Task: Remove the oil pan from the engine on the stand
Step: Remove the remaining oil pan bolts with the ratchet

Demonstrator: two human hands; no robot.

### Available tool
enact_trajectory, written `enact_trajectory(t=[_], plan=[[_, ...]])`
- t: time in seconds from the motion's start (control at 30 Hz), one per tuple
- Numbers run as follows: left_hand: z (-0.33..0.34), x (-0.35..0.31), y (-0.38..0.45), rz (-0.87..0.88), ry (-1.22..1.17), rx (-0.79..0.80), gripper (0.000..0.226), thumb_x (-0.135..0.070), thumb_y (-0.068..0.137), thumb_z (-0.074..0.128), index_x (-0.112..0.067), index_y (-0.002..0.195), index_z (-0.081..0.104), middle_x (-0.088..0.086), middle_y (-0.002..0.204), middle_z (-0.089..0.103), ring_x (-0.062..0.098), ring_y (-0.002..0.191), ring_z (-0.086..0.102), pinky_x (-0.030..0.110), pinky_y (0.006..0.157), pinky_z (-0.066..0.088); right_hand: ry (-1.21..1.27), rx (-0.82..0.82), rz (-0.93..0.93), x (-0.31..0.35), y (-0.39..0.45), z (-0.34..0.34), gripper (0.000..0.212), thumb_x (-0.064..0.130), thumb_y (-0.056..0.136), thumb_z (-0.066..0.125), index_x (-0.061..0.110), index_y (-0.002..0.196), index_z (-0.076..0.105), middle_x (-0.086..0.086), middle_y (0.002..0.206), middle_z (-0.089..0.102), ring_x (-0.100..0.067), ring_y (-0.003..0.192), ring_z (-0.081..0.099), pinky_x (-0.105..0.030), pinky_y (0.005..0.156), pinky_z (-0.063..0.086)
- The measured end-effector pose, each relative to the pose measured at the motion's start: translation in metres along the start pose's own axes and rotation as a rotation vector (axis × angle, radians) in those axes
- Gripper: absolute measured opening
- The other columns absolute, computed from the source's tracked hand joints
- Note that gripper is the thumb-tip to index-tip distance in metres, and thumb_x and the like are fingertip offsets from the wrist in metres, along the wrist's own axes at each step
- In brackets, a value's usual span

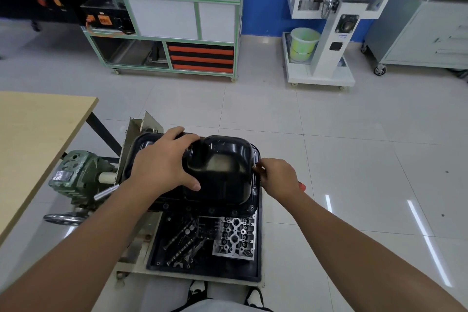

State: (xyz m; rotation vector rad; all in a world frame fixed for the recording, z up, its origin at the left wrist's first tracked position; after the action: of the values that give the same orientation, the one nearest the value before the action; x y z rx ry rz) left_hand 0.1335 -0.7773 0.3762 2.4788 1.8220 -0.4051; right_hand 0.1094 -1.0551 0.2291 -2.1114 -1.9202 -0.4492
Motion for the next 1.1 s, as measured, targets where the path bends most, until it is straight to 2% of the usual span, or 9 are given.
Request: enact_trajectory(t=[0.13, 0.33, 0.43, 0.5, 0.6, 0.67, 0.87, 1.0, 1.1], plan=[[0.0036, 0.0021, -0.0016, -0.004, -0.008, -0.017, 0.122, -0.067, 0.039, 0.092, -0.056, 0.145, 0.032, -0.02, 0.165, 0.022, 0.026, 0.136, 0.053, 0.044, 0.085, 0.054, -0.023, 0.001, -0.028, 0.0031, -0.004, 0.0003, 0.015, 0.023, 0.097, 0.056, 0.016, 0.093, 0.068, -0.005, 0.085, 0.07, -0.034, 0.083, 0.064, -0.038, 0.064, 0.049], [0.0041, 0.0006, -0.003, -0.007, -0.026, -0.025, 0.121, -0.064, 0.042, 0.093, -0.055, 0.146, 0.033, -0.018, 0.167, 0.019, 0.027, 0.135, 0.053, 0.042, 0.084, 0.056, 0.025, -0.028, 0.009, 0.0043, -0.0046, -0.0055, 0.025, 0.039, 0.101, 0.058, 0.019, 0.104, 0.073, -0.005, 0.089, 0.072, -0.031, 0.086, 0.065, -0.04, 0.071, 0.054], [0.0038, 0.0004, -0.004, -0.005, -0.027, -0.03, 0.121, -0.063, 0.043, 0.093, -0.053, 0.147, 0.033, -0.017, 0.167, 0.018, 0.026, 0.136, 0.052, 0.044, 0.087, 0.056, -0.096, 0.009, -0.02, 0.0075, -0.0027, -0.003, 0.015, 0.027, 0.097, 0.056, 0.017, 0.092, 0.065, -0.004, 0.083, 0.068, -0.034, 0.08, 0.065, -0.035, 0.06, 0.042], [0.004, 0.0003, -0.0047, -0.007, -0.031, -0.031, 0.121, -0.063, 0.044, 0.094, -0.053, 0.148, 0.033, -0.017, 0.168, 0.017, 0.025, 0.136, 0.052, 0.044, 0.088, 0.056, -0.131, 0.038, -0.041, 0.0083, -0.0018, -0.0038, 0.01, 0.022, 0.091, 0.054, 0.021, 0.089, 0.064, -0.001, 0.081, 0.067, -0.033, 0.078, 0.065, -0.032, 0.058, 0.037], [0.005, 0.0013, -0.0053, -0.009, -0.045, -0.031, 0.121, -0.062, 0.044, 0.094, -0.053, 0.148, 0.033, -0.017, 0.169, 0.015, 0.025, 0.135, 0.054, 0.044, 0.089, 0.056, -0.027, 0.037, -0.078, 0.0087, -0.0047, -0.0064, 0.025, 0.026, 0.091, 0.051, 0.029, 0.102, 0.073, 0.0, 0.085, 0.073, -0.031, 0.081, 0.067, -0.035, 0.064, 0.049], [0.0057, 0.0022, -0.0051, -0.007, -0.053, -0.03, 0.121, -0.062, 0.044, 0.094, -0.053, 0.148, 0.033, -0.018, 0.168, 0.015, 0.025, 0.134, 0.054, 0.043, 0.088, 0.056, 0.043, -0.001, -0.052, 0.008, -0.0053, -0.0061, 0.025, 0.03, 0.098, 0.055, 0.025, 0.114, 0.074, -0.004, 0.09, 0.075, -0.031, 0.088, 0.068, -0.038, 0.072, 0.054], [0.007, 0.0038, -0.0036, 0.002, -0.072, -0.036, 0.121, -0.062, 0.043, 0.093, -0.053, 0.147, 0.032, -0.019, 0.168, 0.016, 0.025, 0.133, 0.055, 0.043, 0.088, 0.056, -0.018, -0.072, 0.015, 0.0039, -0.0079, -0.0035, 0.025, 0.041, 0.101, 0.059, 0.021, 0.109, 0.073, -0.005, 0.092, 0.074, -0.032, 0.088, 0.067, -0.037, 0.068, 0.051], [0.0078, 0.0048, -0.0032, 0.003, -0.071, -0.037, 0.122, -0.064, 0.043, 0.093, -0.054, 0.147, 0.031, -0.02, 0.168, 0.016, 0.026, 0.134, 0.054, 0.042, 0.088, 0.056, -0.096, -0.013, -0.015, 0.0086, -0.0059, -0.0039, 0.01, 0.024, 0.094, 0.06, 0.019, 0.093, 0.069, -0.002, 0.085, 0.07, -0.034, 0.083, 0.066, -0.033, 0.06, 0.041], [0.0082, 0.0046, -0.0036, 0.002, -0.072, -0.038, 0.122, -0.063, 0.043, 0.094, -0.054, 0.147, 0.031, -0.019, 0.168, 0.015, 0.026, 0.135, 0.053, 0.043, 0.089, 0.055, -0.099, 0.021, -0.068, 0.0083, -0.005, -0.008, 0.025, 0.018, 0.088, 0.058, 0.032, 0.102, 0.073, 0.002, 0.086, 0.071, -0.03, 0.08, 0.065, -0.031, 0.06, 0.041]])
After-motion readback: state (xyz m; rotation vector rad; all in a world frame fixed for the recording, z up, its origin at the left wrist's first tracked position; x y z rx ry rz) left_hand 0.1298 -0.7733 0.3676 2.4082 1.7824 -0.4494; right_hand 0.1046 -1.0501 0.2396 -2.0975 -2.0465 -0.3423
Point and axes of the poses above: each hand's wrist, its own y-axis towards the middle knuckle, its own z-axis out of the palm, x = y × z, the point moved 3 cm from there along y, towards the middle knuckle
